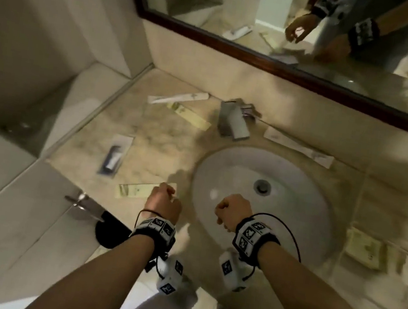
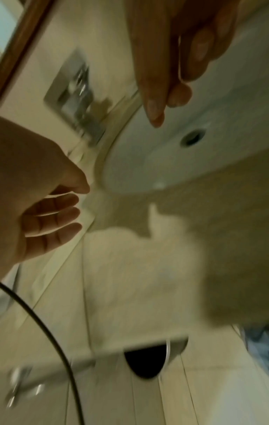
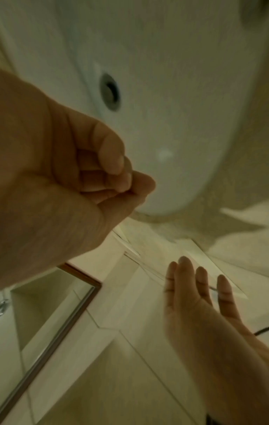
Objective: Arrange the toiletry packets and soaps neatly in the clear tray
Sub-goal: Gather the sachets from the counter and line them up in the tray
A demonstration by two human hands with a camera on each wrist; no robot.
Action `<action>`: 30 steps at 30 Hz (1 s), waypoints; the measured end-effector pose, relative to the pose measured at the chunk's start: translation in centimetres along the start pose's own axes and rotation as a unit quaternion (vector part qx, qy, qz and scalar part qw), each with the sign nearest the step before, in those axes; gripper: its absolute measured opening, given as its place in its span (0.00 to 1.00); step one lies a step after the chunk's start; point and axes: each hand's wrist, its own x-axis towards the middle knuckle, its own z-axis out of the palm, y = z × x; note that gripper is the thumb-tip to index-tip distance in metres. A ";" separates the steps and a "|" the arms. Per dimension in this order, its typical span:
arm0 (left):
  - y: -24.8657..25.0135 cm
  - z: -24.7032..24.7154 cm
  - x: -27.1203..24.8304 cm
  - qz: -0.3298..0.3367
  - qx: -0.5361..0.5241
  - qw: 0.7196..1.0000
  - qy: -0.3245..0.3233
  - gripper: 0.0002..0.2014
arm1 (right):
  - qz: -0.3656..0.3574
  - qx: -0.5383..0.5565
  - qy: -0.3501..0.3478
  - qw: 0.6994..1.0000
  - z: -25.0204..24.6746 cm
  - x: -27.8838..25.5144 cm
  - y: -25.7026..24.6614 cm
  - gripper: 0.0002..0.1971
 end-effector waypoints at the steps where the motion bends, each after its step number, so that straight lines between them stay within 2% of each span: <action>1: -2.4 -1.4 1.0 -0.014 0.005 1.000 0.017 0.14 | 0.001 0.007 -0.009 1.000 1.7 0.8 -1.9 0.10; 3: -6.2 -3.6 2.8 -0.025 0.041 0.998 0.046 0.17 | -0.007 -0.016 0.000 1.000 4.0 2.1 -5.0 0.06; 5: -8.5 -5.3 4.5 -0.015 0.099 0.994 0.046 0.19 | -0.032 -0.077 0.022 0.996 5.4 3.2 -7.1 0.08; 8: -10.6 -7.6 7.6 -0.001 0.179 0.983 -0.035 0.19 | -0.082 -0.140 0.028 0.986 7.2 5.0 -10.1 0.12; 10: -11.1 -8.1 8.9 0.046 0.228 0.969 -0.086 0.20 | -0.089 -0.176 0.017 0.980 7.6 5.9 -11.0 0.15; 13: -11.7 -8.3 10.4 0.104 0.268 0.951 -0.118 0.23 | -0.092 -0.229 -0.009 0.969 8.1 7.3 -11.9 0.16; 16: -11.5 -8.6 11.3 0.129 0.283 0.941 -0.135 0.22 | -0.096 -0.262 -0.026 0.960 8.1 8.0 -12.0 0.17; 21: -11.4 -8.8 11.7 0.140 0.282 0.938 -0.145 0.20 | -0.090 -0.243 -0.023 0.966 8.2 8.5 -12.3 0.14; 26: -11.1 -8.6 11.0 0.098 0.228 0.954 -0.167 0.06 | -0.090 -0.186 -0.016 0.978 8.0 7.6 -11.3 0.10; 28: -10.7 -8.4 10.6 0.090 0.200 0.958 -0.185 0.07 | -0.079 -0.144 -0.006 0.986 7.3 6.8 -10.2 0.10; 30: -10.0 -8.1 10.3 0.083 0.174 0.960 -0.203 0.13 | -0.054 -0.098 0.005 0.994 6.3 5.9 -8.9 0.10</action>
